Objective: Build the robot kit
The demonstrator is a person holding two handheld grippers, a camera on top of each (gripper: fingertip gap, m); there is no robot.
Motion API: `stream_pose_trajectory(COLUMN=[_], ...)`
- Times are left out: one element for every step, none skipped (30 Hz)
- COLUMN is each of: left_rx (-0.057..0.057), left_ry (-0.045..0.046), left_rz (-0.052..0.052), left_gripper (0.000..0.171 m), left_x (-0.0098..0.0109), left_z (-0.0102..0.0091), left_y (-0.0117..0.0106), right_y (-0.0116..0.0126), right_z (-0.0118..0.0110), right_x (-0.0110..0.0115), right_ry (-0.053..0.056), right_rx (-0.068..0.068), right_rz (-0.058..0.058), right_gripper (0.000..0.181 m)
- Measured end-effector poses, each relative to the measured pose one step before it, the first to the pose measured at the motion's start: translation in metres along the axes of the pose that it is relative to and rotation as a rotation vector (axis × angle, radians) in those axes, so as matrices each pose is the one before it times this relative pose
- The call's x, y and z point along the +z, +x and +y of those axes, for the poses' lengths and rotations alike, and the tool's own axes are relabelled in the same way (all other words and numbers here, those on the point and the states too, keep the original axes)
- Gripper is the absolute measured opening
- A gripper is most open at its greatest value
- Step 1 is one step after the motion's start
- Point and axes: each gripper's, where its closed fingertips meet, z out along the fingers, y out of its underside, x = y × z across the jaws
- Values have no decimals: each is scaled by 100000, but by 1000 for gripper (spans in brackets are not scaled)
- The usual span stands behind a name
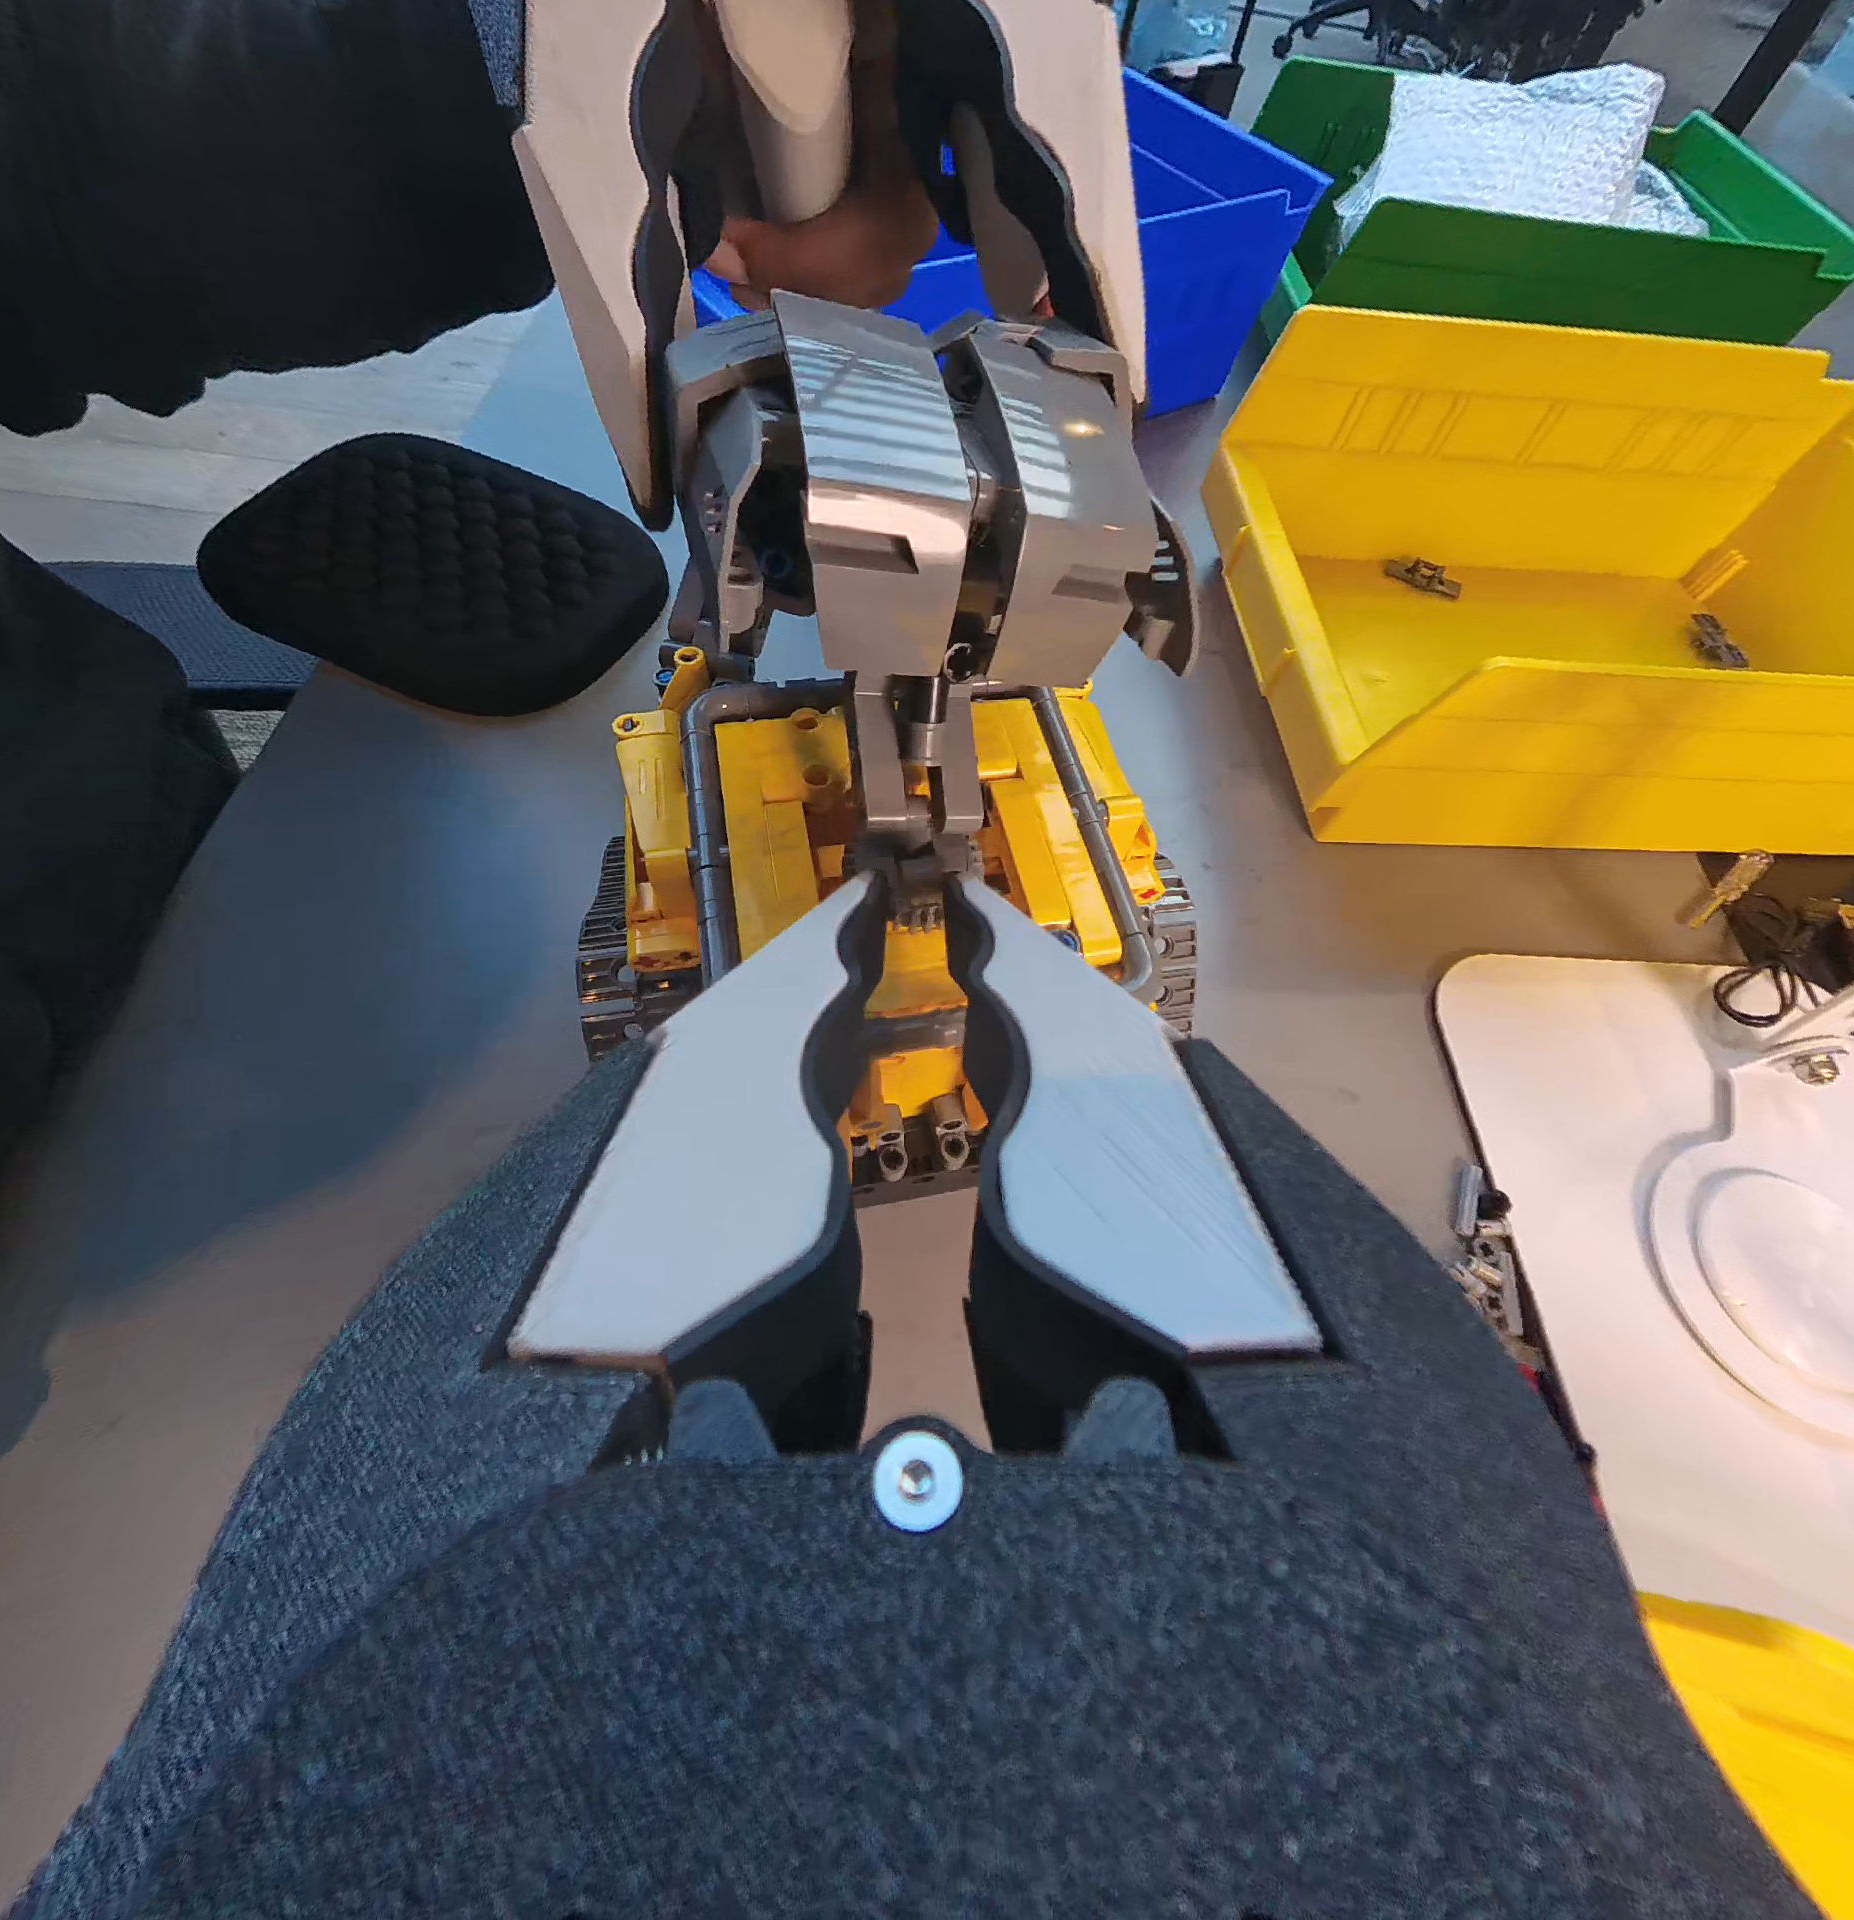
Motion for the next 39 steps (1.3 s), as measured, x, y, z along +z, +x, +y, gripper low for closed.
stream_pose_trajectory(left_rx=[2, 251, 376, 416, 577, 813, 1095, 1388, 1329, 766, 301, 304, 373, 131, -233, -204, 51, 162, 41, -131, -97, -82, -104, -86, 23, 100, -8, -257, -387, -288, -257, -605, -961, -1054, -994, -596, -118, -197, -528], left_ry=[-231, -340, -523, -646, -392, -364, -921, -1276, -1079, -468, -274, -443, -628, -178, 149, 53, -190, -225, -151, -78, -4, 82, 100, 219, 262, 200, 122, 155, 207, 104, 389, 799, 914, 1097, 955, 499, 188, 209, 471], left_rz=[-363, -607, -661, -232, -181, -372, -801, -1104, -598, 141, 615, 422, 73, 123, 261, 220, 76, -5, 17, 41, 26, 16, -7, -17, -40, -59, -51, -15, 8, -36, -89, 1, 236, 176, 127, 164, 210, 276, 304], left_gripper=[85, 85, 85, 85, 85, 85, 85, 85, 85, 85, 85, 85, 85, 85, 85, 85, 85, 85, 85, 85, 85, 85, 85, 85, 85, 85, 85, 85, 85, 85, 85, 85, 85, 85, 85, 84, 84, 85, 84], left_x=[-21, -31, -32, -41, -38, -15, 30, 65, 84, 98, 131, 133, 113, 56, 22, -1, 0, 10, 0, 4, 8, 9, 11, 13, 17, 11, 14, 20, 16, -2, -9, -13, -8, 30, 56, 60, 35, 34, 18], left_z=[30, -6, -22, -45, -100, -127, -43, 5, 8, -27, -23, 44, 79, 31, -18, -20, 11, 0, -35, -41, -37, -58, -60, -76, -86, -54, -18, 4, 16, 19, -34, -124, -173, -219, -205, -142, -69, -55, -67], left_y=[-29, -50, -63, 12, 25, 25, -45, -74, -12, 52, 85, 49, -24, -29, -14, -19, -6, -2, 2, 4, -3, -8, -10, -4, -1, -2, -15, -6, -2, 4, 13, 19, 29, -1, -22, -31, -27, -29, -30], right_y=[86, 40, -3, -9, 4, -4, -1, 4, -31, 0, -14, -3, 32, 33, 18, 4, 16, 9, -4, 4, -4, 1, -1, 2, -4, -1, -5, -1, 8, -6, -1, -22, -10, -2, 2, 10, 6, 12, -10], right_z=[22, 9, -8, 8, 1, -9, 4, 17, 61, -27, -6, -2, 28, 31, 32, 14, 3, 6, 1, 9, -5, 1, -1, 5, 6, -3, -9, 3, 15, -4, -7, -7, -19, -5, 11, 6, 1, 5, -8], right_x=[19, 11, 13, 2, -2, 11, 2, 16, 52, 47, 51, -3, -25, -67, -46, -20, -10, 7, 1, 5, -1, 5, 8, -2, -1, -1, 10, -6, -2, 0, 9, 29, 28, 12, 4, -16, -22, -3, -21], right_ry=[-45, 120, 183, 60, 30, 34, 46, -20, -313, 353, 128, 44, -249, -189, -191, -43, 23, 42, 16, 19, 71, 88, 85, 70, 47, 21, 18, -7, -13, 45, 145, 258, 280, 223, 105, 30, -13, -49, -77], right_rx=[276, 319, 566, 481, 326, 88, -86, -19, 32, 94, 179, 171, -27, -161, -66, -16, 44, 140, 208, 158, 140, 164, 130, 114, 85, -89, -120, 18, 126, 180, 164, 233, 286, 280, 249, 147, -34, -213, -370], right_rz=[423, 102, -246, -171, -96, -14, 50, 2, -112, 36, -8, -65, 142, 212, 101, 73, 97, -89, -152, -111, -90, -37, -7, 37, 44, 110, 102, 93, -9, -16, -53, -91, -142, -129, -117, -29, 76, 202, 210], right_gripper=[8, 8, 8, 8, 8, 8, 7, 8, 9, 9, 9, 9, 9, 9, 9, 9, 9, 9, 9, 9, 9, 9, 9, 9, 9, 9, 9, 9, 9, 9, 9, 9, 10, 9, 10, 10, 10, 10, 10])
